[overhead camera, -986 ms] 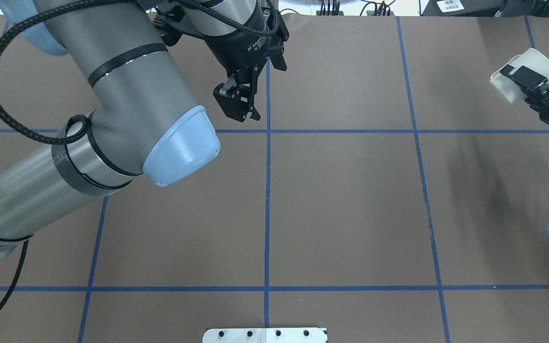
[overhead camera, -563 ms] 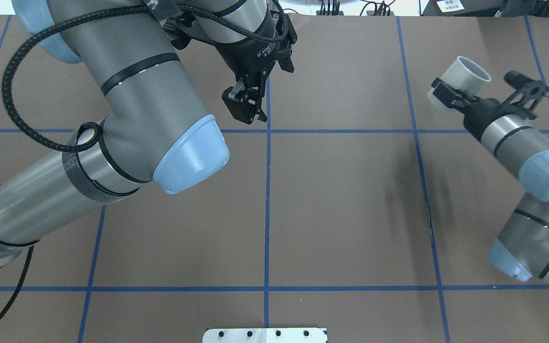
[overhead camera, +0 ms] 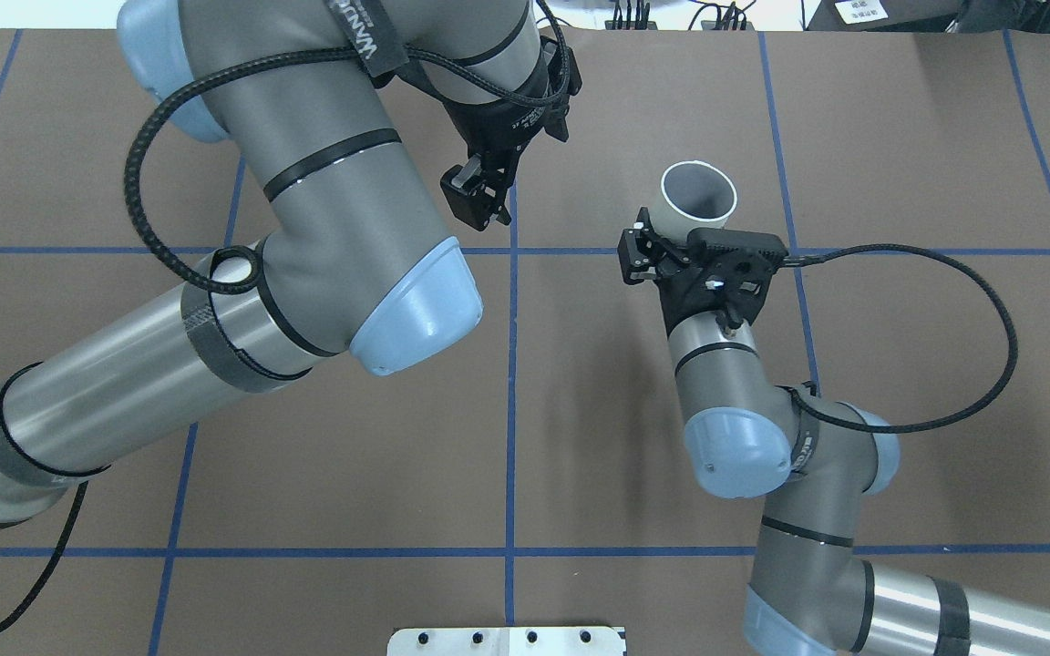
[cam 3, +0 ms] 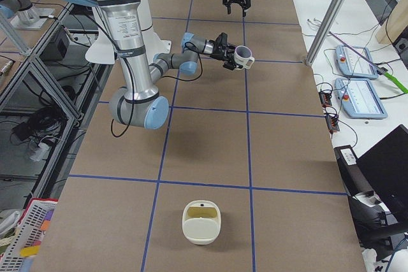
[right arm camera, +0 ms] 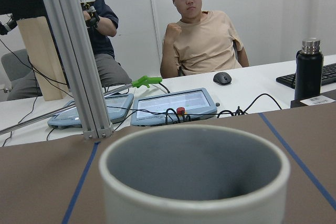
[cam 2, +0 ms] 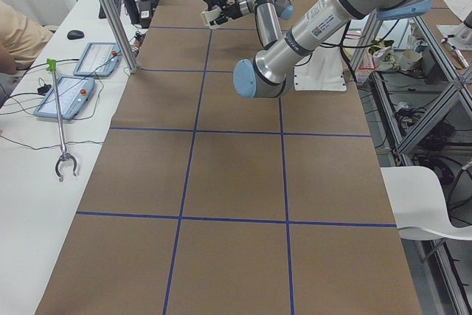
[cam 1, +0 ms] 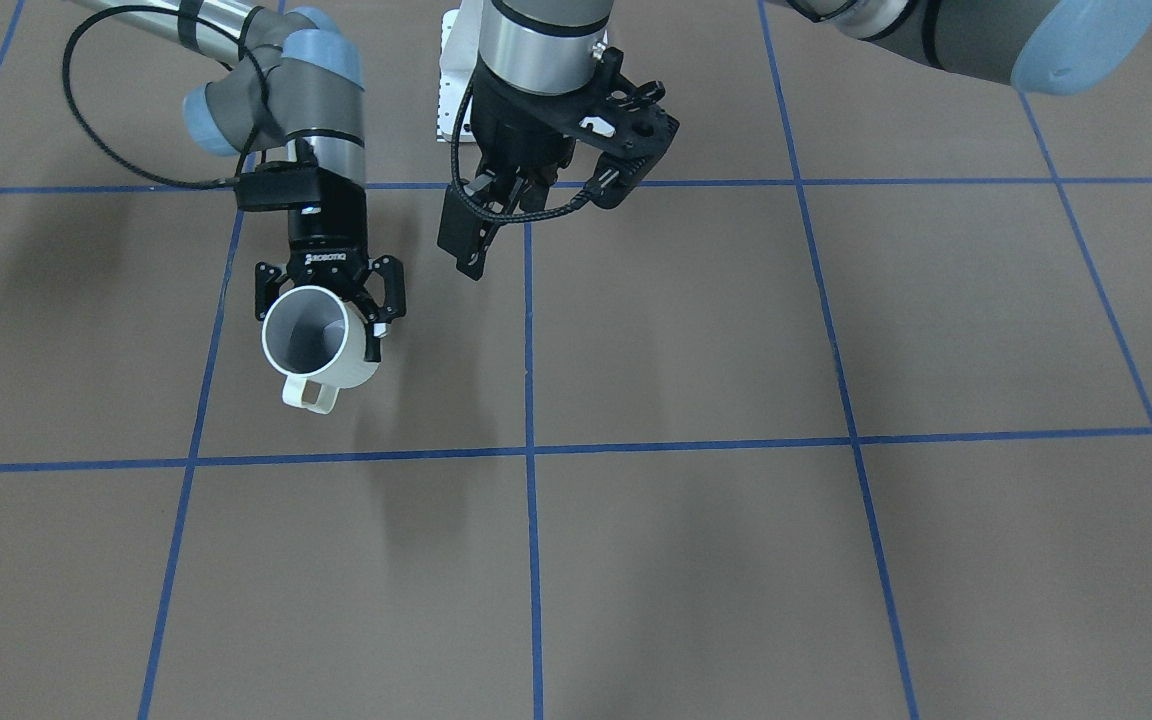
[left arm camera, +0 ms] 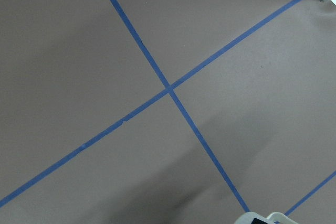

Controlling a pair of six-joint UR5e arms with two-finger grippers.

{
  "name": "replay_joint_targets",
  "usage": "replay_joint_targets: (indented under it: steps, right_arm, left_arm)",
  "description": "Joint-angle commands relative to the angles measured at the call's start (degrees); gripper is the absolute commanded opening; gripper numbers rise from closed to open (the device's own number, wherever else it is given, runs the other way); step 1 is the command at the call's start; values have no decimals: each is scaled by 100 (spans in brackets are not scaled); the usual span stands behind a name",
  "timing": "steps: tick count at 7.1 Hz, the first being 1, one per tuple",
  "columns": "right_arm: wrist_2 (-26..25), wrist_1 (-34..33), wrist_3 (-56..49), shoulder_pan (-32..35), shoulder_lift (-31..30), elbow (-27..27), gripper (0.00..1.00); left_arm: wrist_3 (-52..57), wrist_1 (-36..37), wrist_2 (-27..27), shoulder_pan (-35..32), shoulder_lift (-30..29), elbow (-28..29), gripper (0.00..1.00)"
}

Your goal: Left arm hands cup to right arm to dump lemon

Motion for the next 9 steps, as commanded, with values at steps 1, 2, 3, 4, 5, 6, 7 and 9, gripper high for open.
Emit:
replay_joint_targets:
  steps: [1,2,3,4,5,6,7,9]
  right_arm:
    - [-877,-705,-7,-560,317,1,28]
    - [-1176,-714,-7,-771,326,-25,28]
    - [-1388,-714,2,-904,334,-26,29]
    - [-1512,-714,2,-940,361,-26,29]
    - [-1513,-714,2,-941,439,-43,29]
    - [-1513,-714,2,-949,440,-43,29]
    - [-1644,-714,2,-1010,440,-43,29]
    - [-1680,-705,11,-1046,440,-43,29]
  left_arm:
    - [930,605,-321,30,-396,342,99]
    - [1265,713,-322,65,-389,351,99]
    - [1546,714,-322,248,-371,421,100]
    - [1636,714,-331,389,-388,439,100]
    - [1620,722,-383,634,-397,430,100]
    - [1628,714,-445,706,-415,422,92]
    - [1628,722,-454,698,-415,396,76]
    - [1628,783,-472,698,-415,413,68]
